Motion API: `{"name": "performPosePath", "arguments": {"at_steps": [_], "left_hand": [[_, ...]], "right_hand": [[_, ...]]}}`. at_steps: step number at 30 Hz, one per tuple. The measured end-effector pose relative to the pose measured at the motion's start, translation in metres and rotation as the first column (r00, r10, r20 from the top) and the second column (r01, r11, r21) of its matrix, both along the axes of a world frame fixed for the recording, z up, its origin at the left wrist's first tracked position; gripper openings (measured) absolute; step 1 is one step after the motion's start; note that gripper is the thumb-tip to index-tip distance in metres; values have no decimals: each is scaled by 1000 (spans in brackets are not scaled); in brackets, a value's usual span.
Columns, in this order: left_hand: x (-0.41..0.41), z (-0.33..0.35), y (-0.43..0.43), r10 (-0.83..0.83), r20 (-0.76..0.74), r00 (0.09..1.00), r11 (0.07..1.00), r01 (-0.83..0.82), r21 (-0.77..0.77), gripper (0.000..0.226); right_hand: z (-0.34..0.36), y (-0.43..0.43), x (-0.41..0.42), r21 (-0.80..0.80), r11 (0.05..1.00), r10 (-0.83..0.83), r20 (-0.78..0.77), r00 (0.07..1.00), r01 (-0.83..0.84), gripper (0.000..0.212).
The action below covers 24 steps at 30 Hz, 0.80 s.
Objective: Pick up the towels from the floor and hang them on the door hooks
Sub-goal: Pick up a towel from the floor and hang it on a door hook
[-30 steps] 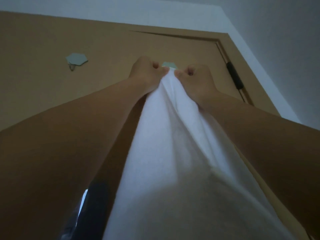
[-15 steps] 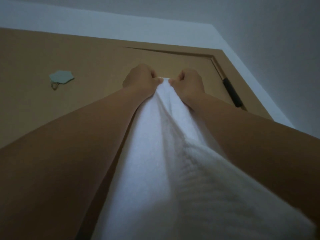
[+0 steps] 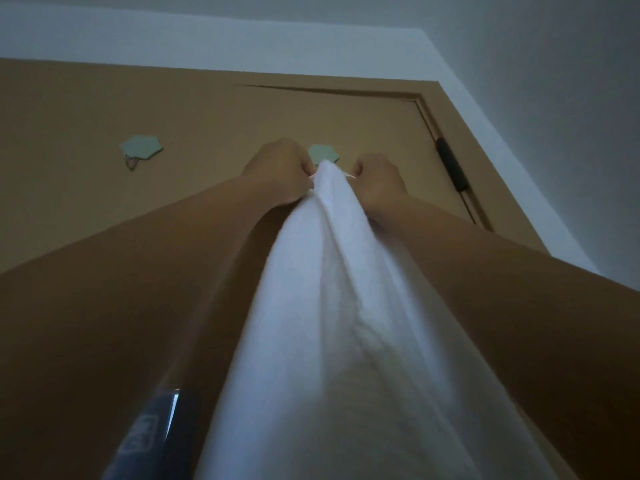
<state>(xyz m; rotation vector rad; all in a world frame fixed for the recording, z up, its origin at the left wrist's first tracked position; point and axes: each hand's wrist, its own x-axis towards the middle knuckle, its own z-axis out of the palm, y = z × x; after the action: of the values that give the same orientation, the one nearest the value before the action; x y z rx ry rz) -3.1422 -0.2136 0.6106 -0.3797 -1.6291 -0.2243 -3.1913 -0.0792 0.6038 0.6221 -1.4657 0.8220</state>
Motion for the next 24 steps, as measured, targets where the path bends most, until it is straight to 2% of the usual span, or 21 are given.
{"name": "performPosePath", "arguments": {"at_steps": [4, 8, 9, 11, 17, 21, 24], "left_hand": [[13, -16, -3, 41, 132, 990, 999, -42, -1, 22], [24, -31, 0, 92, 239, 967, 995, -96, 5, 26], [26, -35, 0, 91, 256, 962, 995, -99, 19, 25], [30, -46, -2, 66, 293, 954, 995, -85, 54, 25], [41, -95, -12, -131, 435, 891, 976, 40, 212, 26], [52, -125, -20, -299, 406, 864, 931, 170, 324, 15], [61, -150, -22, -506, 422, 752, 841, 324, 433, 11]], "right_hand": [[-22, -4, 4, 14, 1000, 2, -22, 1000, -2, 35], [-44, -12, 16, 14, 990, 144, -143, 979, -143, 28], [-49, -14, 18, 41, 988, 151, -126, 980, -147, 25], [-59, -16, 21, 87, 990, 112, -65, 992, -107, 36], [-92, -17, 36, 98, 994, 57, 4, 998, -57, 49], [-120, -22, 48, 114, 992, 43, 58, 997, -49, 57], [-145, -30, 55, 156, 987, 16, 73, 997, -28, 64]]}}
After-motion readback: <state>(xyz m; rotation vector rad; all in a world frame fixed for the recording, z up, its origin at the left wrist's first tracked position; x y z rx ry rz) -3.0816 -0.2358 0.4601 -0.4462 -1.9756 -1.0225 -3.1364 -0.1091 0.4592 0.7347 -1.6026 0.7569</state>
